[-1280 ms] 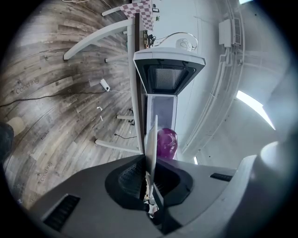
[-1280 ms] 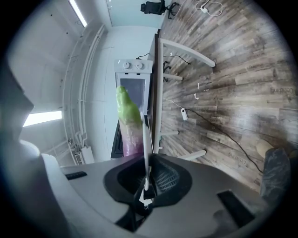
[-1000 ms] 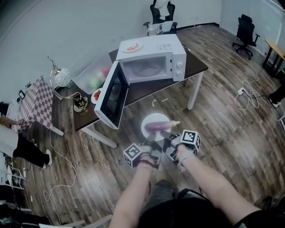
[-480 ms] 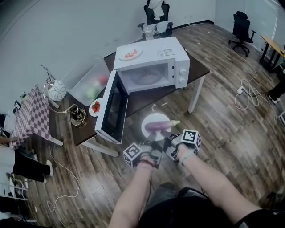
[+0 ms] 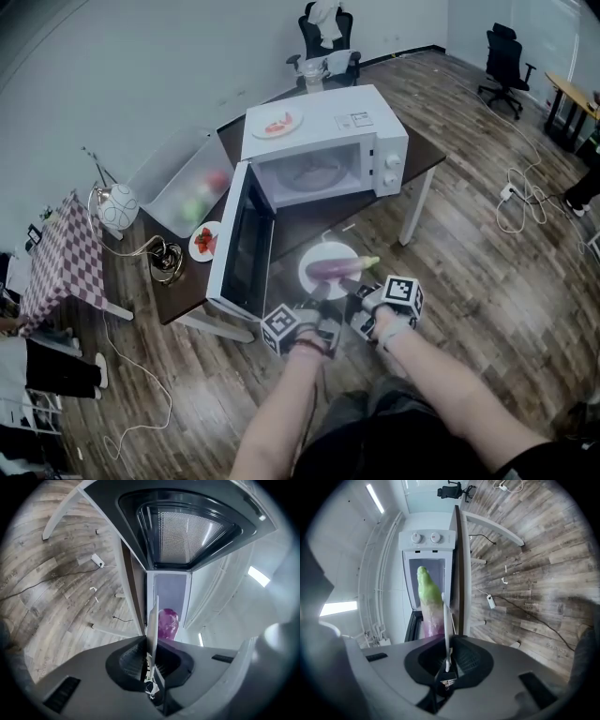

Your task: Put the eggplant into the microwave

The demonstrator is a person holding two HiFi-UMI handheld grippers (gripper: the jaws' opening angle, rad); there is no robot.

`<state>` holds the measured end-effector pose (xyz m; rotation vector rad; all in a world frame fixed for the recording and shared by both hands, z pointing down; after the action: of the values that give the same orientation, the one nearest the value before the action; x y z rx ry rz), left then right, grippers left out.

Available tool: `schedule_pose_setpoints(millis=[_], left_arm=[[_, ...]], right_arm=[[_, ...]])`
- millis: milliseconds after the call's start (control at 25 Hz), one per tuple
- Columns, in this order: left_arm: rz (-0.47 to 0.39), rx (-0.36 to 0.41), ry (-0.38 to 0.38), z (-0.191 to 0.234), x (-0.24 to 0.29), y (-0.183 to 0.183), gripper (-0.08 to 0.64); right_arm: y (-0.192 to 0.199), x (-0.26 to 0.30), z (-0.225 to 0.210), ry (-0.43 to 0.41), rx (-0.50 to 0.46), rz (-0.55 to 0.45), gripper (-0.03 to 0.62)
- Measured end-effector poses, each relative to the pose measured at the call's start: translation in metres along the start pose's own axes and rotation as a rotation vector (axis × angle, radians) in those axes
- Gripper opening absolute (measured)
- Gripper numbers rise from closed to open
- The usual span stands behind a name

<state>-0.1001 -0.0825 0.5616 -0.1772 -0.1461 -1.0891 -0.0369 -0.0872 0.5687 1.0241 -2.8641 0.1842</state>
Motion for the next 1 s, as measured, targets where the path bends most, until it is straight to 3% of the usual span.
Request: schedule_pose_setpoints(millis=[1000], left_arm=[[-0.031,-0.024,-0.002,-0.017,0.079,-0.048,0.025]], right_arm=[[-0.069,0.066,0.010,0.015,0.017,0.035,0.028]])
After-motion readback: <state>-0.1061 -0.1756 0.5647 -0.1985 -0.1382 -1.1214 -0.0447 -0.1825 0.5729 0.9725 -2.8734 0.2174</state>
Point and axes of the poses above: the fingertips, and each gripper's own axes: x forward along the fingers, z to its left, y out of its underside, the point moved 1 cm from there along -x, backward along the fingers, and after that the axes turned 3 degrees about -y, right-handed, at the moved point
